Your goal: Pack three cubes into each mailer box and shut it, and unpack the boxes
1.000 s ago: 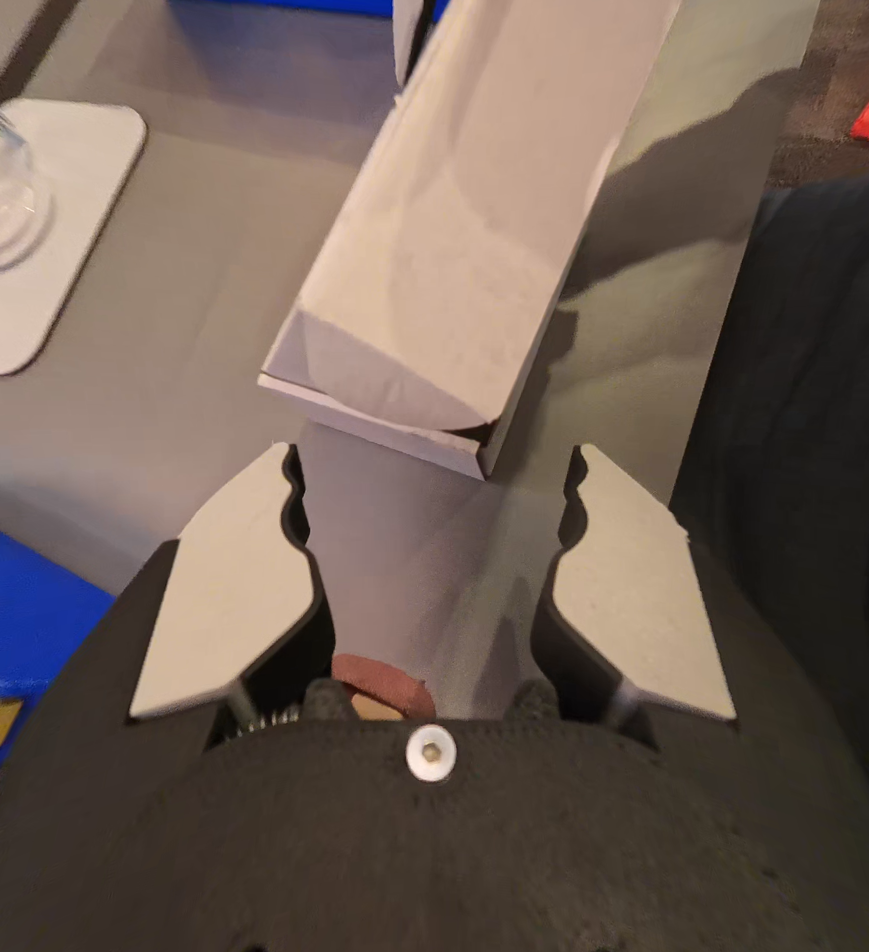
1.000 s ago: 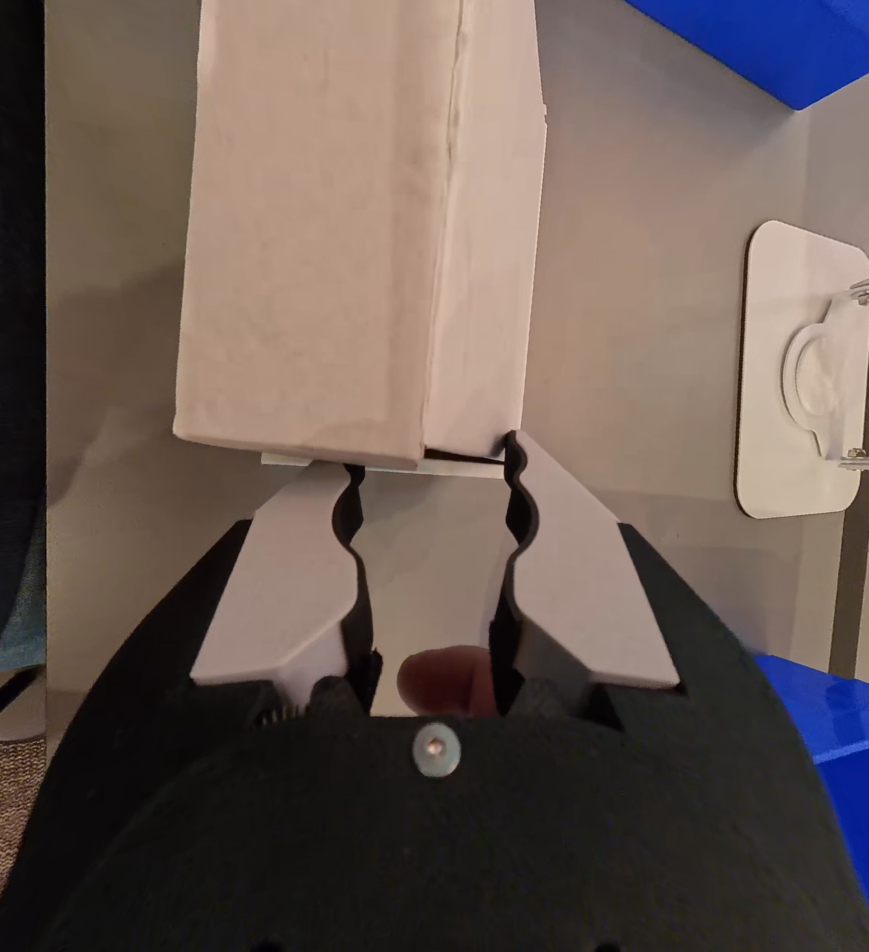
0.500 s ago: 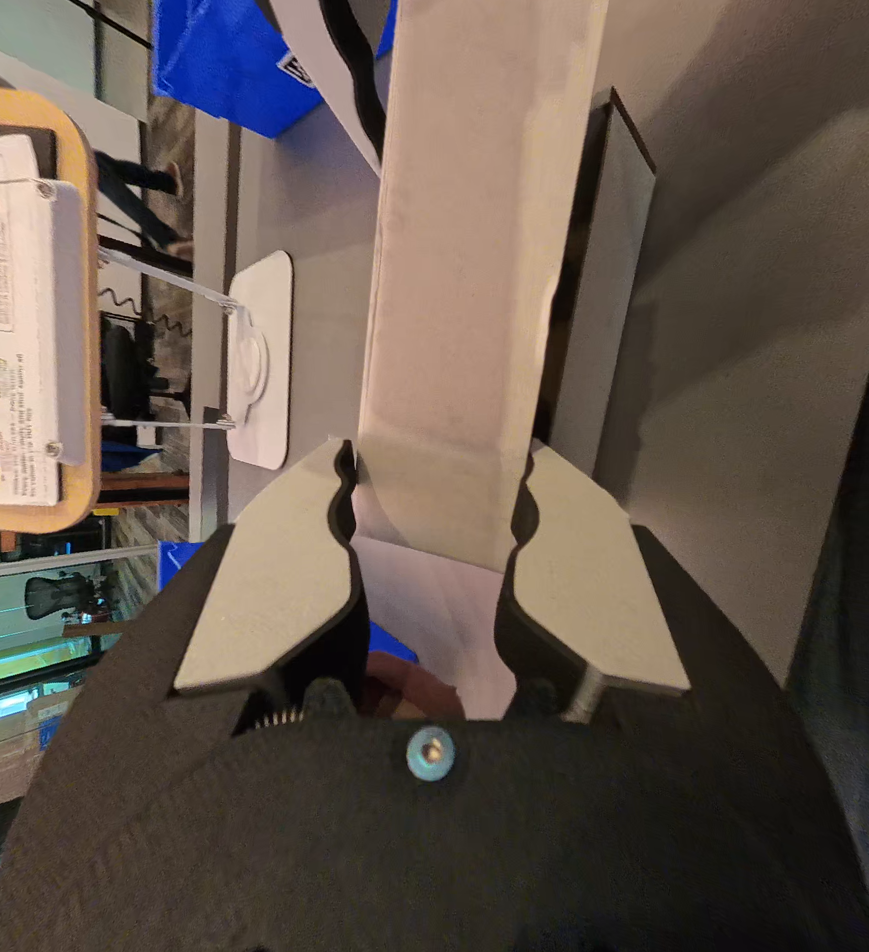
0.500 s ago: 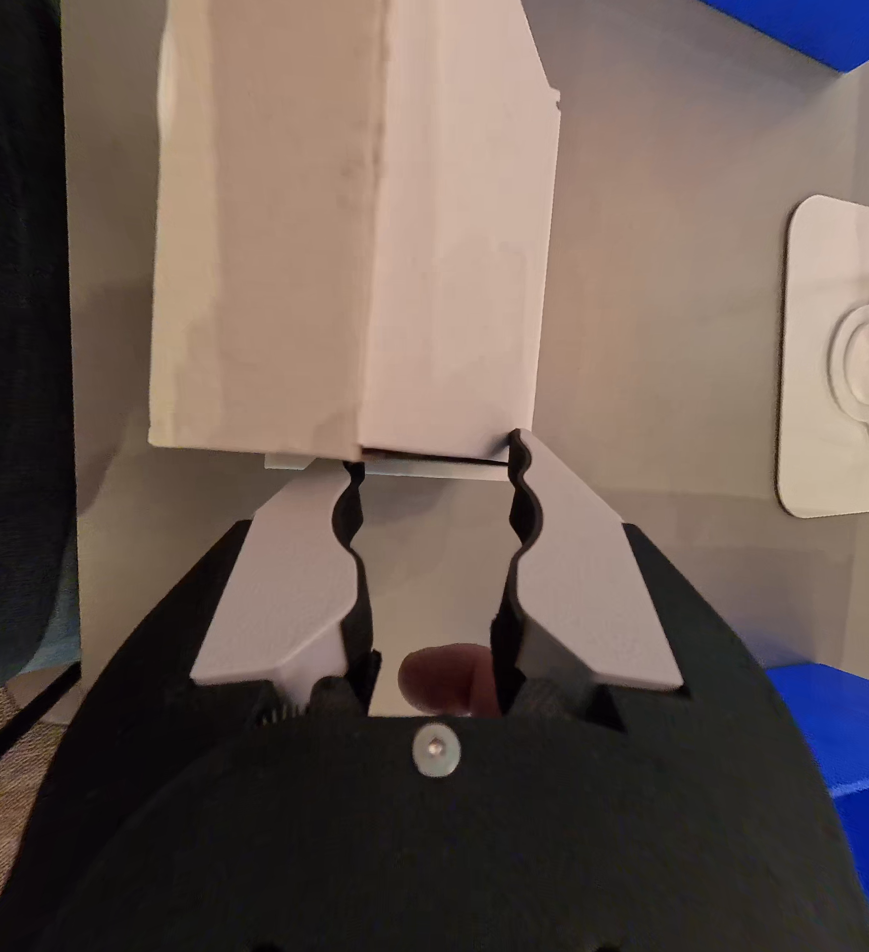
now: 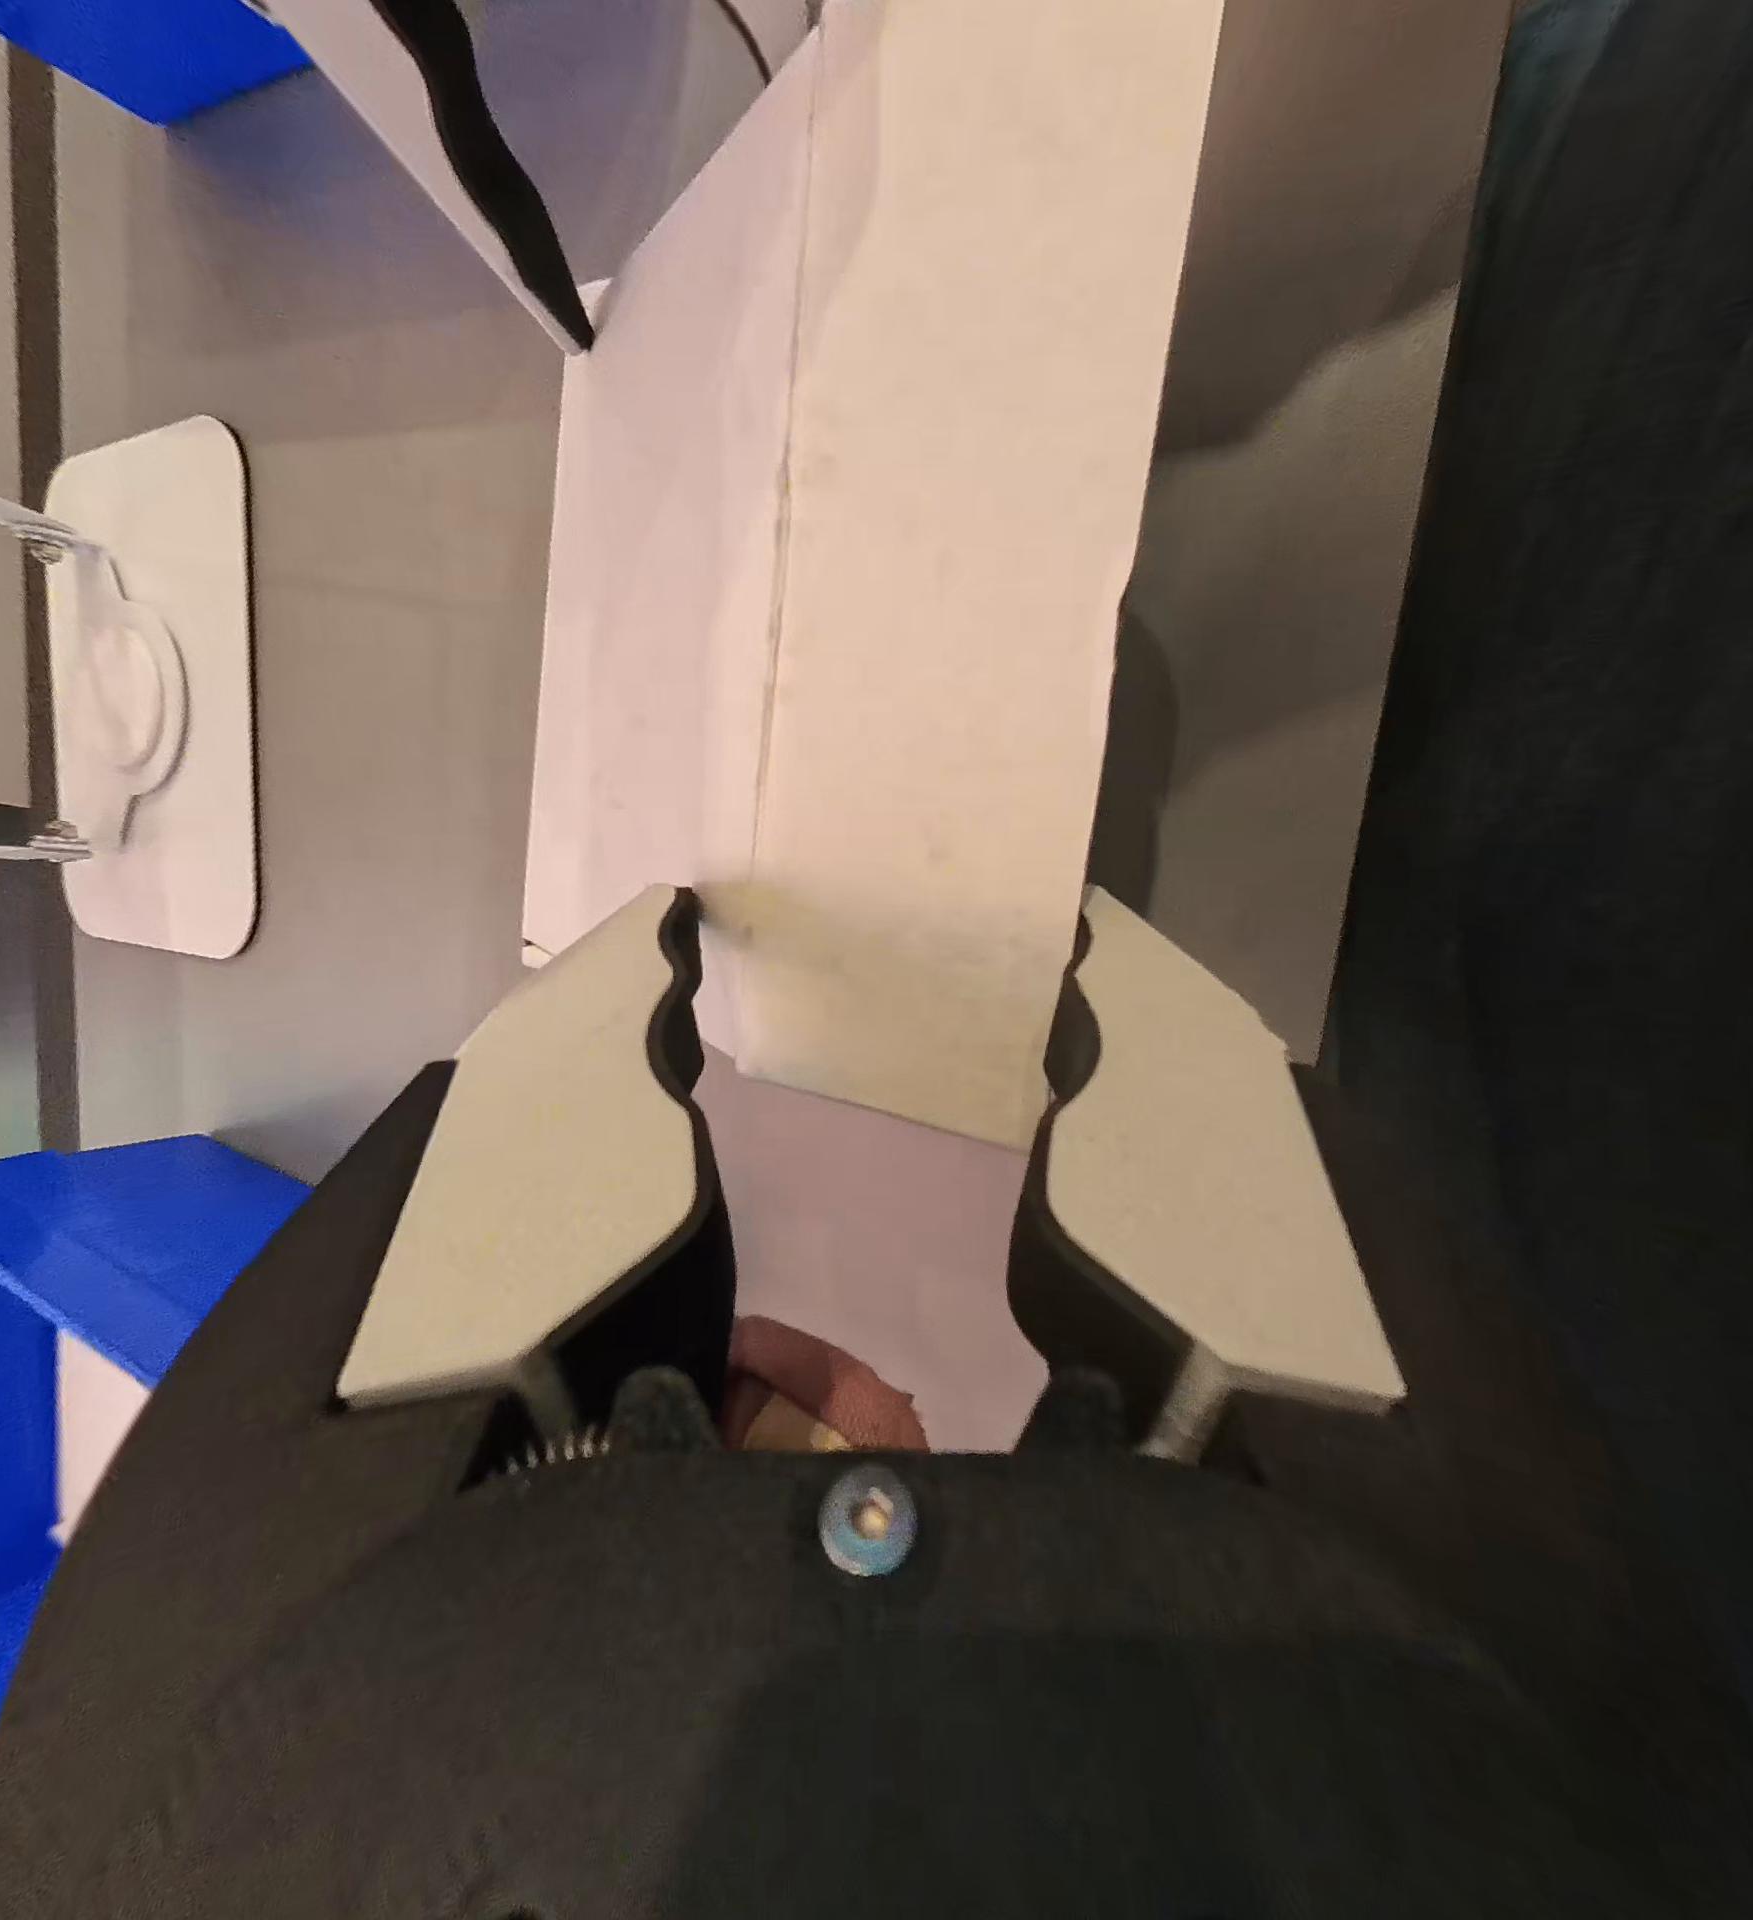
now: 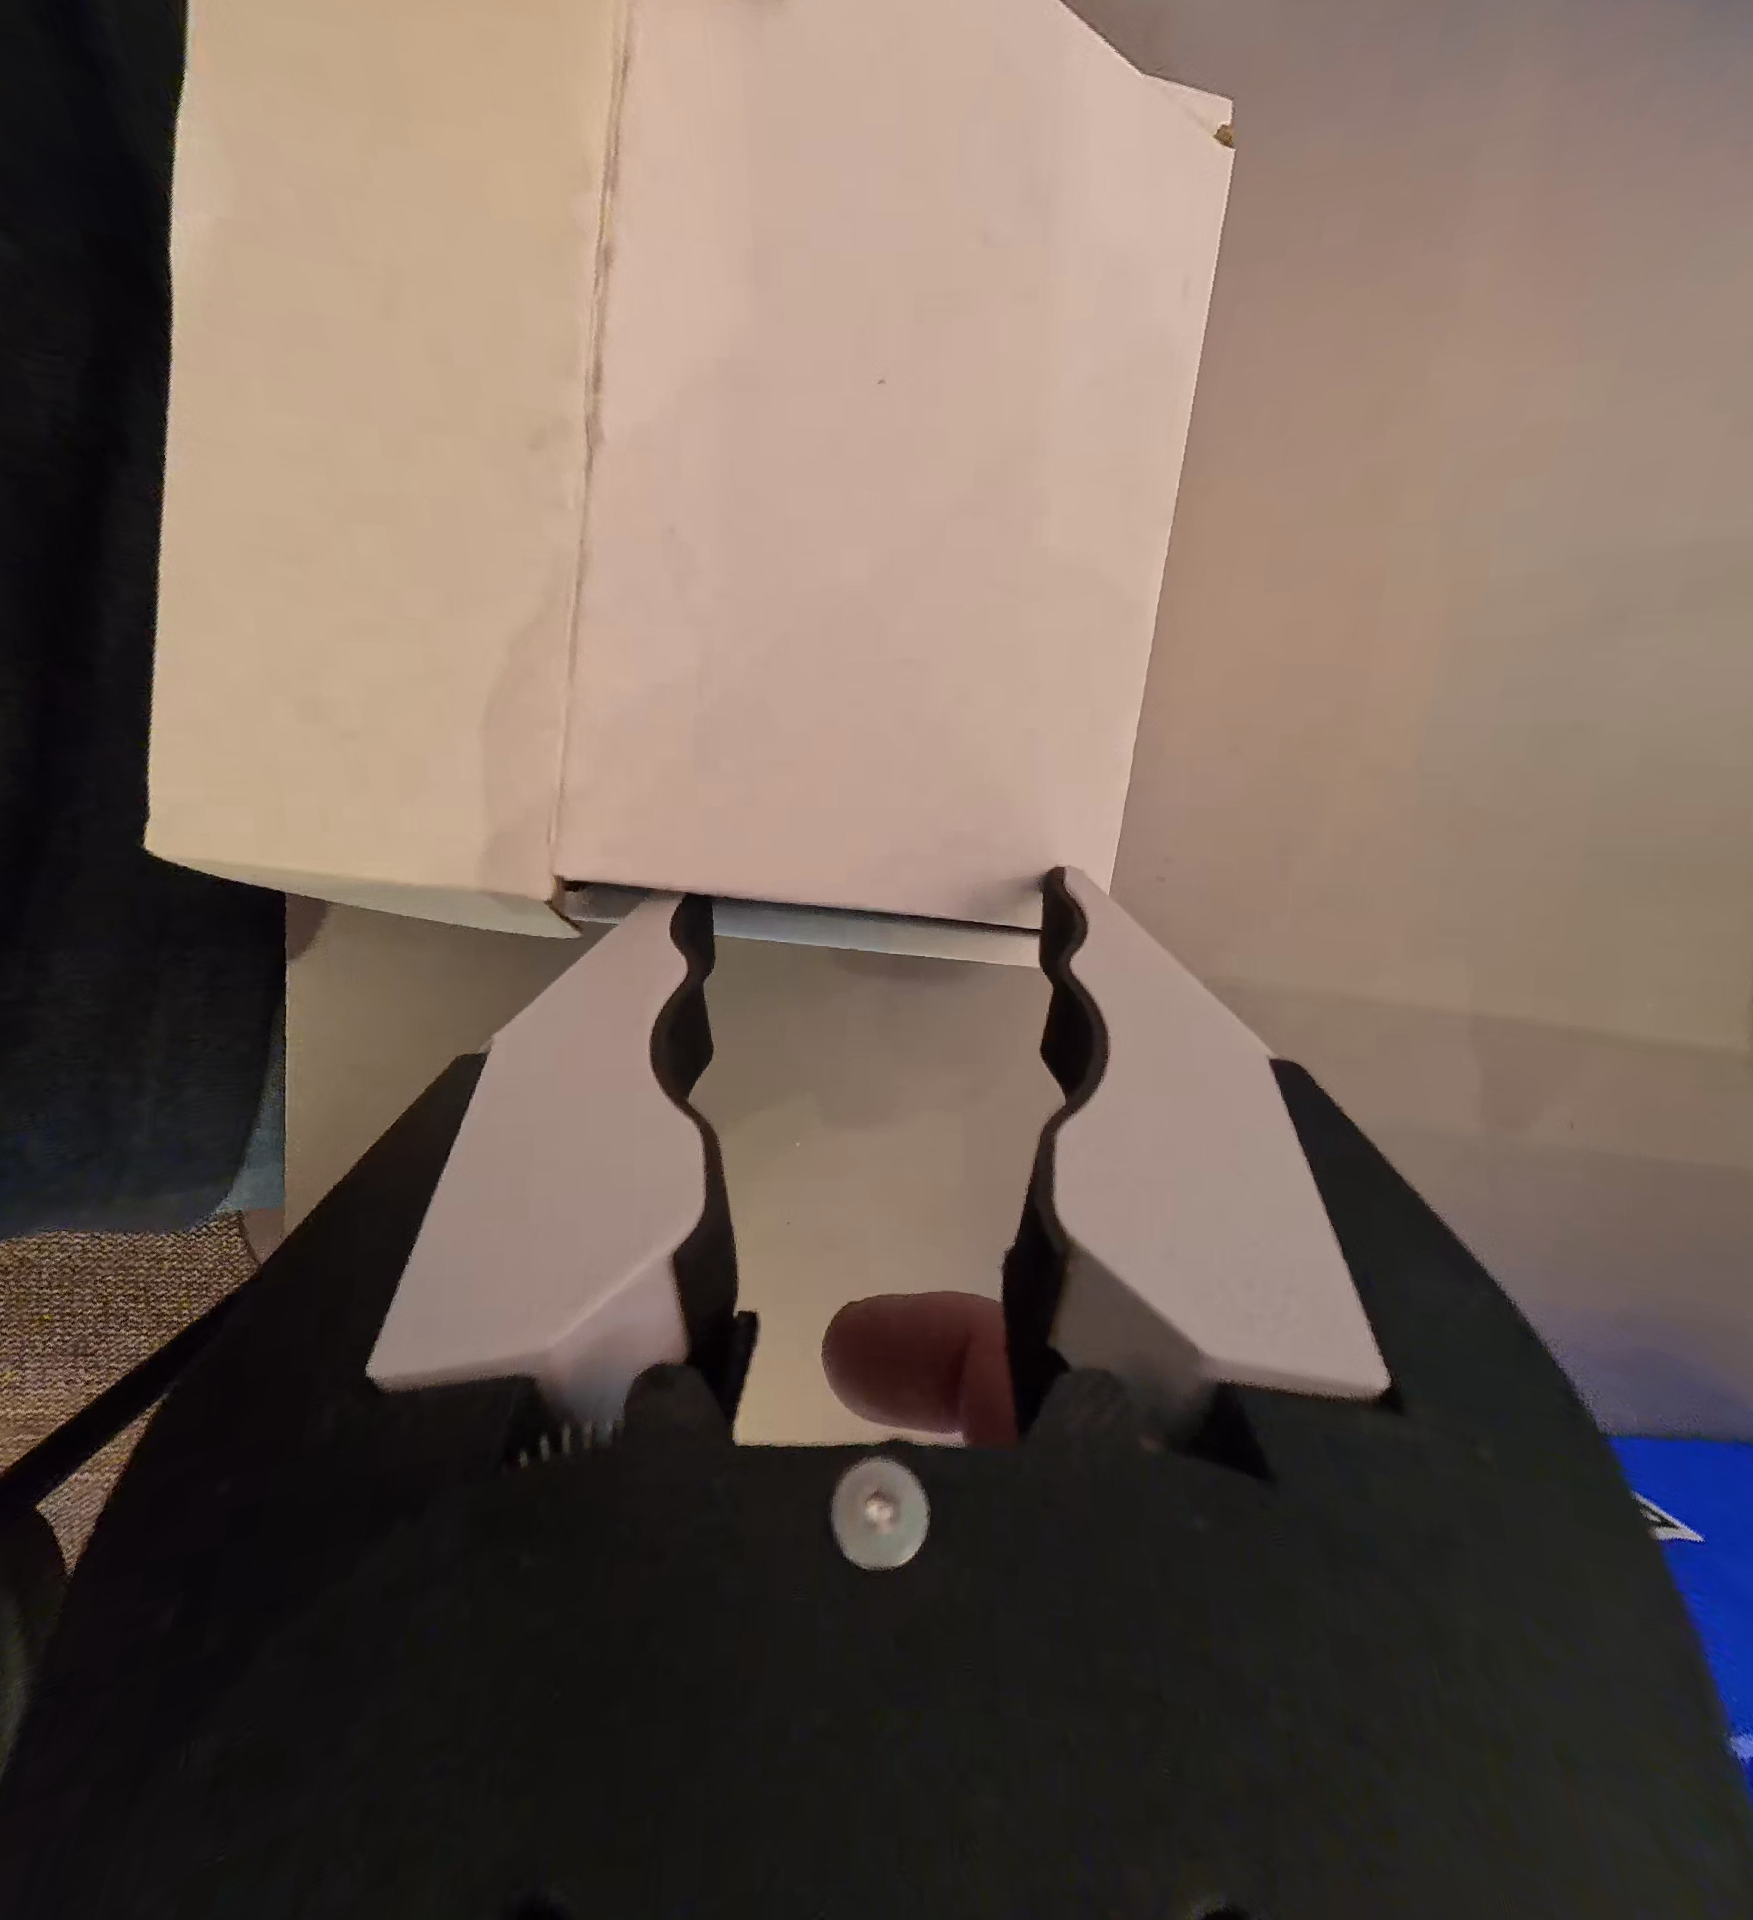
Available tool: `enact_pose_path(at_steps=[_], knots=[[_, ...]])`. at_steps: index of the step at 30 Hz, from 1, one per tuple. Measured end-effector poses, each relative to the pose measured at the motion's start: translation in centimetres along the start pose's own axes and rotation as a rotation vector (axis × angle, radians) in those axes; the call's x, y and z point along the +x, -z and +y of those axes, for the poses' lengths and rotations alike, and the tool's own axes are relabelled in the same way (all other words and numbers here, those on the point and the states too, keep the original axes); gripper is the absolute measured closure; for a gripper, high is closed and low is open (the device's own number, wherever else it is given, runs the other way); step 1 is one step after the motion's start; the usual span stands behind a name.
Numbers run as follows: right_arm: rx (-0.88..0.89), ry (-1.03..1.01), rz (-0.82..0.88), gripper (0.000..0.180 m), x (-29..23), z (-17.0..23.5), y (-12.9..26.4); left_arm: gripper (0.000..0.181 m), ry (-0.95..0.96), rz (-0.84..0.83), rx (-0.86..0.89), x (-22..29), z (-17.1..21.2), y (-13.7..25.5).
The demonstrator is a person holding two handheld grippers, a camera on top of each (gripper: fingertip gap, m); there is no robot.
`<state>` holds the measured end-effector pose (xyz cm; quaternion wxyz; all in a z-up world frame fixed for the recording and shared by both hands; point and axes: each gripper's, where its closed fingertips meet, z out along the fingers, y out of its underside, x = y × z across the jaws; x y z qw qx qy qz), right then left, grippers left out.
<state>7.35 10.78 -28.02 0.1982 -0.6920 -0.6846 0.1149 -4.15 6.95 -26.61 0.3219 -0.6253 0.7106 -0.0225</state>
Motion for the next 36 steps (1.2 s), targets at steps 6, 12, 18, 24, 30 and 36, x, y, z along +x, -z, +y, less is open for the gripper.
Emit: enact_pose_path(at_steps=[6, 12, 18, 24, 30, 36], knots=[[-0.055, -0.007, 0.033, 0.113, -0.2, 0.8, 1.8, 0.120, 0.044, 0.035, -0.012, 0.1, 0.4, -0.3], [0.017, -0.038, 0.092, 0.121, 1.1, -1.4, 2.8, 0.121, 0.018, 0.052, -0.066, 0.7, 0.9, -1.5], [-0.037, -0.057, 0.126, 0.131, 1.9, -0.7, -0.2, 0.121, 0.000, 0.008, -0.078, 0.9, 1.2, -2.6], [-0.023, -0.080, 0.135, 0.140, 1.6, -0.6, -0.2, 0.121, 0.024, -0.035, -0.017, 0.8, 1.1, -2.7], [-0.002, -0.087, 0.130, 0.147, 1.3, -0.7, -0.3, 0.118, 0.215, 0.010, 0.086, 0.2, 1.7, -0.1], [-0.009, -0.092, 0.148, 0.147, 1.4, -0.8, -0.3, 0.124, 0.412, 0.073, 0.191, -0.7, 2.1, 1.7]])
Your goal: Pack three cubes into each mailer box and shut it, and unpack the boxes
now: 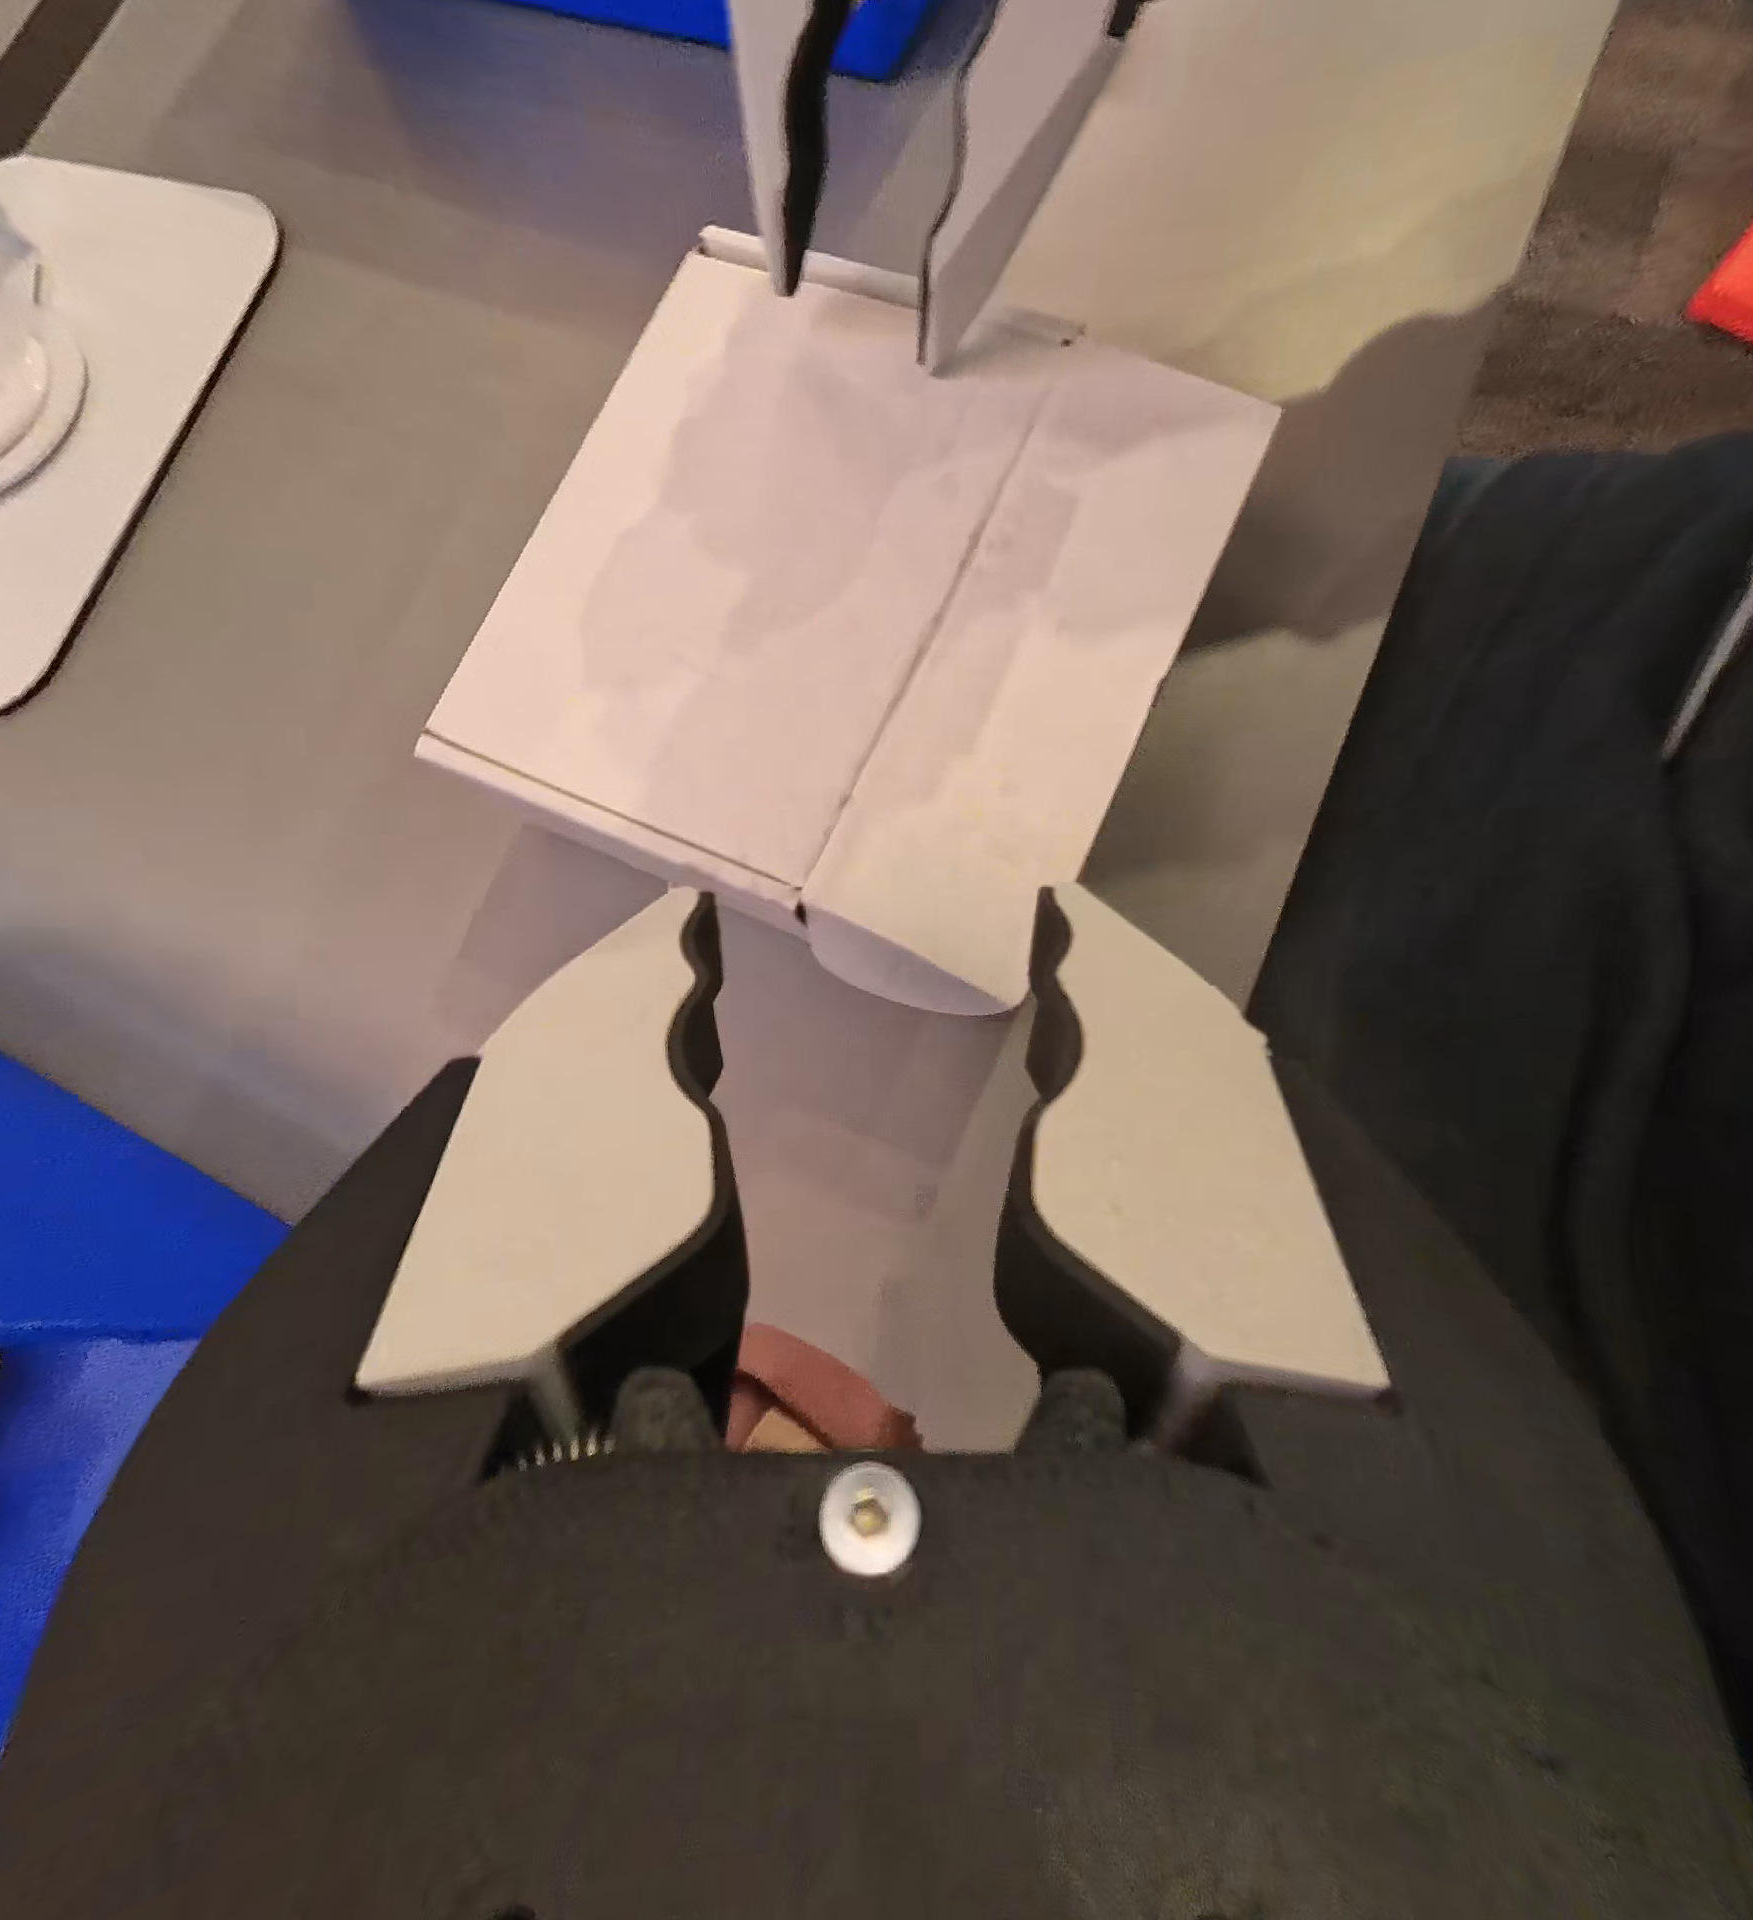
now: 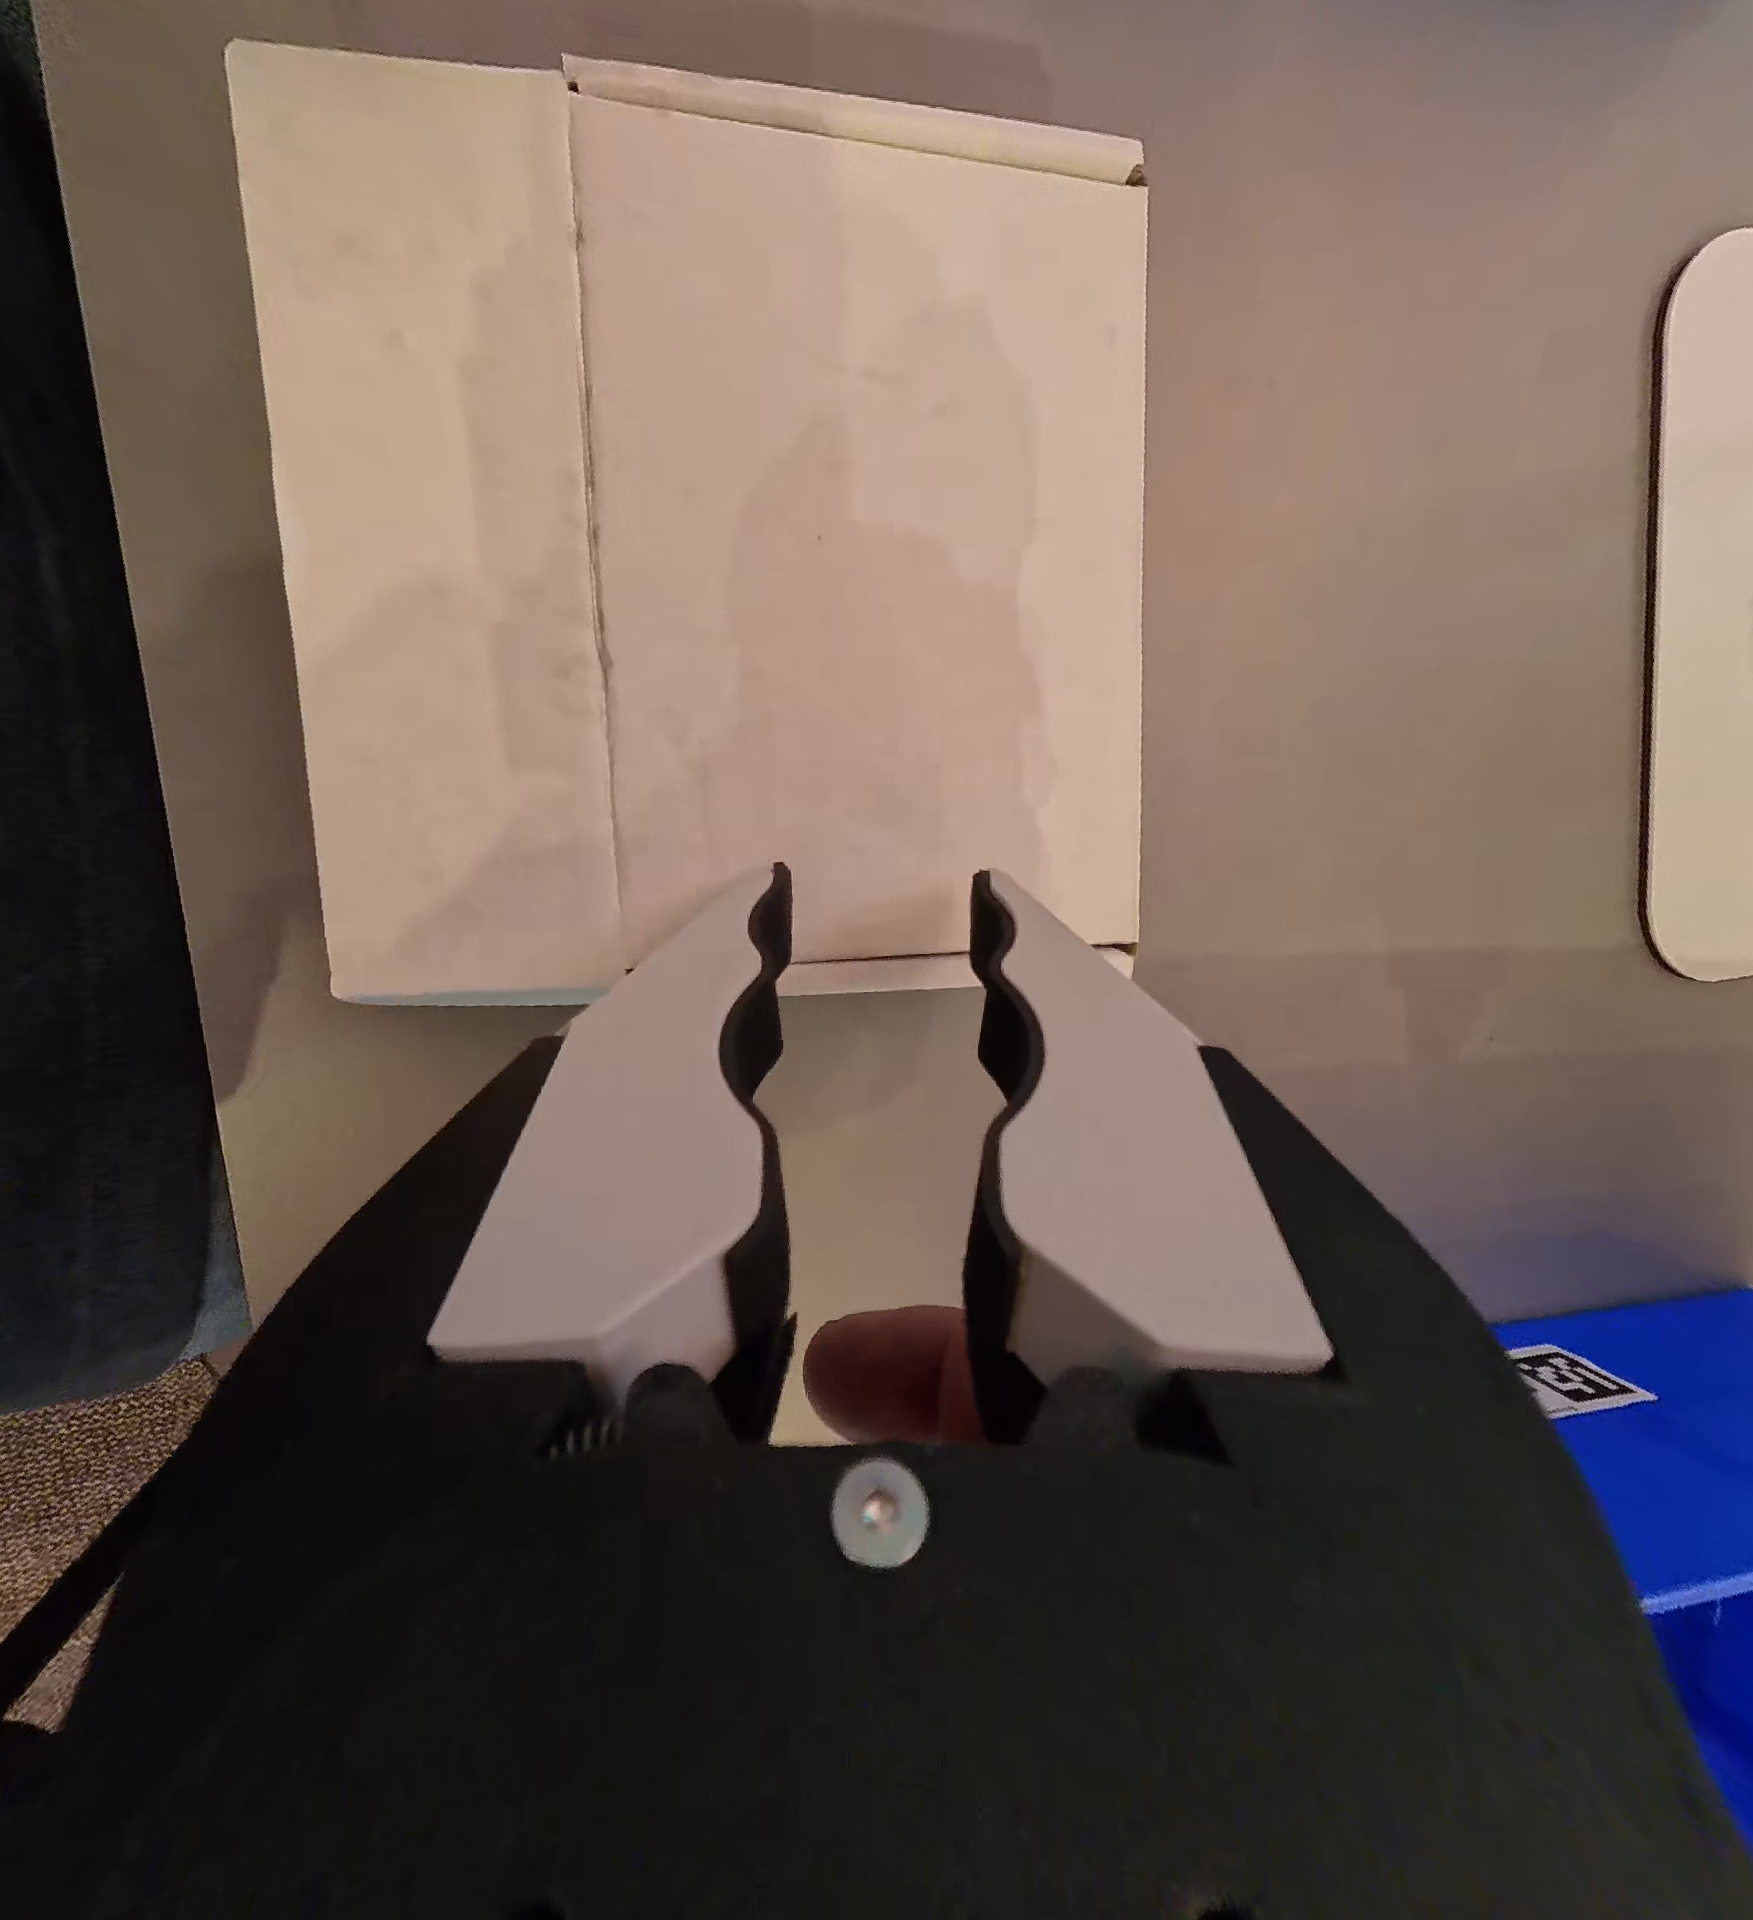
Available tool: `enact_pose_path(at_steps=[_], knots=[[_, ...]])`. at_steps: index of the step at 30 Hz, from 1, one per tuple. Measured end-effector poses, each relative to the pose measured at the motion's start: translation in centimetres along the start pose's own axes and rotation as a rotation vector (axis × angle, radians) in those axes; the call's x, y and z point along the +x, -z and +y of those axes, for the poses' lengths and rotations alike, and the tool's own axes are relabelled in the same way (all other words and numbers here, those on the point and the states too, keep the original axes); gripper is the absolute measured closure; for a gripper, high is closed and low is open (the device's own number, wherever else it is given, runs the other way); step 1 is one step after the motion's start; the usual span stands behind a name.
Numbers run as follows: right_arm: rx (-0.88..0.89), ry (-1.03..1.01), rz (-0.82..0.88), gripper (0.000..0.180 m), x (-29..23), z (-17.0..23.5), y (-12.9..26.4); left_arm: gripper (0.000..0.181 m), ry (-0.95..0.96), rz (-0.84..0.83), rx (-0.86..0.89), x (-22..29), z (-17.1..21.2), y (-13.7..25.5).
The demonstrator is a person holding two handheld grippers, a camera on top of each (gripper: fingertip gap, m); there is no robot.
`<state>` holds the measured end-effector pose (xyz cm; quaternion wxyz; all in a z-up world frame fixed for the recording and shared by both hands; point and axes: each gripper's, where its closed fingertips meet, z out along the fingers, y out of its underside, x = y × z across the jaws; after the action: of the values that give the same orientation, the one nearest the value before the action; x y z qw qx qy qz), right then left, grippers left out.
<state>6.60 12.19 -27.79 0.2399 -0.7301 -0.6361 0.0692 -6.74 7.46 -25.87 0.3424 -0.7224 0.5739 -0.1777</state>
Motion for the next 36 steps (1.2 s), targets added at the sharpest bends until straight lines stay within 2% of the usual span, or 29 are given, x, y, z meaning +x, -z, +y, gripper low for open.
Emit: enact_pose_path(at_steps=[7, 11, 14, 18, 22, 27, 36], knots=[[0.057, -0.035, 0.053, 0.150, 0.5, -0.4, -0.2, 0.125, 0.160, 0.011, -0.019, -0.7, 1.5, -3.1], [0.093, -0.075, 0.150, 0.143, 1.9, -0.7, -0.3, 0.124, 0.211, -0.014, -0.009, -2.2, 1.5, -3.3], [0.095, -0.179, 0.207, 0.138, 2.1, 0.1, 0.6, 0.123, 0.216, -0.030, -0.006, -2.4, 1.5, -3.3], [0.127, -0.365, 0.086, 0.134, -1.9, 1.0, 1.6, 0.121, 0.227, -0.034, -0.011, -2.5, 1.6, -3.2], [0.162, -0.503, -0.033, 0.127, -6.0, 0.8, 0.8, 0.122, 0.295, 0.001, -0.007, -2.4, 1.8, -3.1], [0.116, -0.556, -0.017, 0.133, -6.3, 1.3, -2.1, 0.122, 0.331, 0.035, -0.013, -1.4, 1.9, -3.7], [0.177, -0.620, -0.086, 0.136, -6.1, 0.7, -2.2, 0.122, 0.356, 0.026, -0.009, -1.9, 2.1, -3.7]])
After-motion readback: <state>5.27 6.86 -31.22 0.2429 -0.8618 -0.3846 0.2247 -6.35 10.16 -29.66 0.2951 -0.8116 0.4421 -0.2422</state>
